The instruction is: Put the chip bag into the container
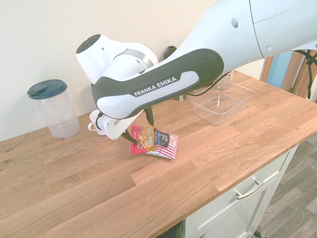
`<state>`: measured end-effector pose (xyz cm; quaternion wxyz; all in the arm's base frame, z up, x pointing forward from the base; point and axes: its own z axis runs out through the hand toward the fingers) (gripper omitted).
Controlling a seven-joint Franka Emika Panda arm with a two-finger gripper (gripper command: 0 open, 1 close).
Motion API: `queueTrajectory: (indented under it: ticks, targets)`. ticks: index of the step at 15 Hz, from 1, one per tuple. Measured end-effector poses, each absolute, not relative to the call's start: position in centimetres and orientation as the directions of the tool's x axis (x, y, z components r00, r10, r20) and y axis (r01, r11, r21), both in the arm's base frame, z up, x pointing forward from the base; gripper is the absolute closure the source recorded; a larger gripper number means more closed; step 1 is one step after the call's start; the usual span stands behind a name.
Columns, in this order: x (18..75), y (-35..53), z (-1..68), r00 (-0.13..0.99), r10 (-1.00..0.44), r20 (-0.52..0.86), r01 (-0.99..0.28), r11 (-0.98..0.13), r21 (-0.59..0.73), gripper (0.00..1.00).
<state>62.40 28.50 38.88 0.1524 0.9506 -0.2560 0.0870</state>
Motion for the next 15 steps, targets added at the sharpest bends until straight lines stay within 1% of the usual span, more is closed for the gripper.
queueTrajectory:
  ticks: [9,15]
  targets:
    - [62.9,27.2,36.9,0.865,-0.475,0.161,-0.501,-0.830,0.245,1.00]
    - [63.2,25.5,35.3,0.857,-0.496,0.139,-0.515,-0.824,0.236,1.00]
